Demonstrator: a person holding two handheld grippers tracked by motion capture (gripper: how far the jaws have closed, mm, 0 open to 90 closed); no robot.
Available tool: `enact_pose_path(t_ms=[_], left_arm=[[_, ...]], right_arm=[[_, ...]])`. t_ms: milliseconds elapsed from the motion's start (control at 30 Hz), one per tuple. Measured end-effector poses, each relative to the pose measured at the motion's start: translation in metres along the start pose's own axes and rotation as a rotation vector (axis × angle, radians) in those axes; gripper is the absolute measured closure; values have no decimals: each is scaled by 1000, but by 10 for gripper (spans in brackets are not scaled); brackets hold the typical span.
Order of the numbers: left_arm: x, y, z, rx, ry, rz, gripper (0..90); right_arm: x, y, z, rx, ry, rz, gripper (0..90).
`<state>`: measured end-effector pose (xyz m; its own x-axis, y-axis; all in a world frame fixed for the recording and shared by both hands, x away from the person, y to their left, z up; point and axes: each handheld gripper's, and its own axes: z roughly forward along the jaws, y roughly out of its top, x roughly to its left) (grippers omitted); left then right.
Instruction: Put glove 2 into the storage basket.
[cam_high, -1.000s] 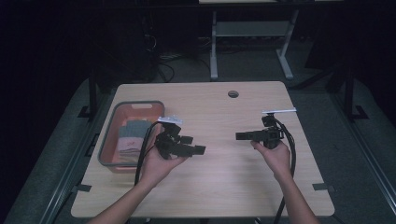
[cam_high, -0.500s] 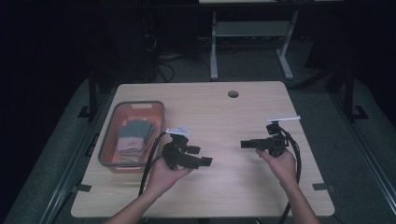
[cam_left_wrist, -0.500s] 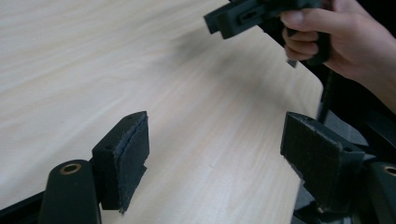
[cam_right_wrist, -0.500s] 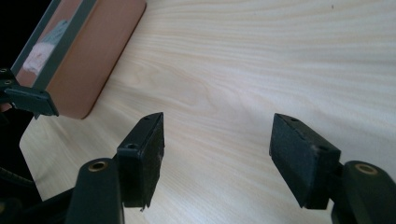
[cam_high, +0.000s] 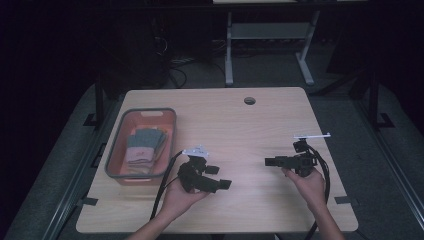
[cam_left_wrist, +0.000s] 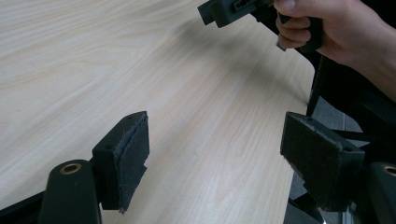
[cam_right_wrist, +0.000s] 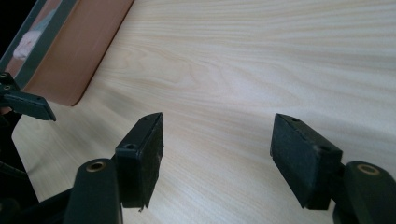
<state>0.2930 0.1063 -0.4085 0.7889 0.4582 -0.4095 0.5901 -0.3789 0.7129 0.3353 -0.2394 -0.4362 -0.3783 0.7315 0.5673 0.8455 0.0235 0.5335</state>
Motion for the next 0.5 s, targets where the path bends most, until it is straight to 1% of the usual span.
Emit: enact_pose_path(t_ms=[33,100,133,233,267,367,400,433,500], left_arm=[[-1,-1,1,-1,1,5,238],[-3,-3,3,2,-2,10,239],[-3,-5,4,5,-5,11,239],[-4,-8,7,10,-13,13,238],[-5,-10,8,11,-16,7,238],[-6,-13,10,14,-20,15,237],[-7,-15,10,14,-18,10,237],[-7,-16,11,17,-19,18,237],[-9,-18,11,9,-10,28,237]], right_arm=[[-1,-2,-1,-1,-2,-3,343],[-3,-6,-2,-3,1,8,339],[-4,-8,-3,-12,3,3,339],[-7,-14,-5,-16,9,13,339],[-8,-16,-6,-16,9,13,338],[-8,-21,-8,-25,10,13,336],[-9,-23,-9,-31,12,8,336],[-8,-24,-10,-30,19,14,335],[-8,-27,-10,-26,21,5,332]])
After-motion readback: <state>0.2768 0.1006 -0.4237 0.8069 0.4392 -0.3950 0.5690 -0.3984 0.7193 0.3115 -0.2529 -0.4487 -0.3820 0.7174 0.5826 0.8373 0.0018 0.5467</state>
